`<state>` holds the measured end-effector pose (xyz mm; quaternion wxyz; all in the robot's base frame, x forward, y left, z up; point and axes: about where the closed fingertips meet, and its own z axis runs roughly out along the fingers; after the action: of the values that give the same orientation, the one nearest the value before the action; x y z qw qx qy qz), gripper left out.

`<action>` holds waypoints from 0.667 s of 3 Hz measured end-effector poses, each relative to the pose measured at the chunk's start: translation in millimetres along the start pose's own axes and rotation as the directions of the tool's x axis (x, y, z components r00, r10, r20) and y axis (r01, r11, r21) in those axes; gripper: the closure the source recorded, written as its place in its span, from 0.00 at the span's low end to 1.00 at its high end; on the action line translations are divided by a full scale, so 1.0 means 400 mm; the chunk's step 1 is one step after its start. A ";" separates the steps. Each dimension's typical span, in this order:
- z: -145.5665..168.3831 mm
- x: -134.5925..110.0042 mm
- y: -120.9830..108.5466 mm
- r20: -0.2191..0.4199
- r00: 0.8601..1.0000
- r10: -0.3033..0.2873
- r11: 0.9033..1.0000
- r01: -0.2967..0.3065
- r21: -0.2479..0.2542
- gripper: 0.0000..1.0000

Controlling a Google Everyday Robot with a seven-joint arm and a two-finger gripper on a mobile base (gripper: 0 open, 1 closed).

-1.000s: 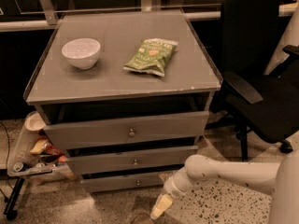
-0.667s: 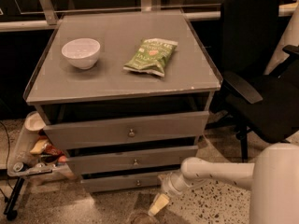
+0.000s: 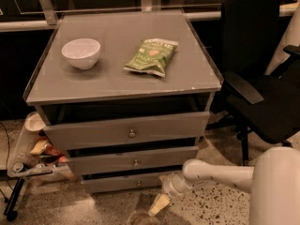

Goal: Open bottom drawer

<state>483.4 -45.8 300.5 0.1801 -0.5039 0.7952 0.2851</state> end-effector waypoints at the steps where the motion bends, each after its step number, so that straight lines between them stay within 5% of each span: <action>1: 0.031 0.022 -0.070 0.034 0.999 0.028 0.998 -0.030 0.058 0.00; 2: 0.049 0.049 -0.130 0.059 0.997 0.052 0.992 -0.058 0.111 0.00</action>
Offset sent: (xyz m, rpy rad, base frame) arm 0.0623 -0.0357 -0.0595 -0.0019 -0.1025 -0.1977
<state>522.1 -64.1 260.1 0.2226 -0.4626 0.8182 0.2589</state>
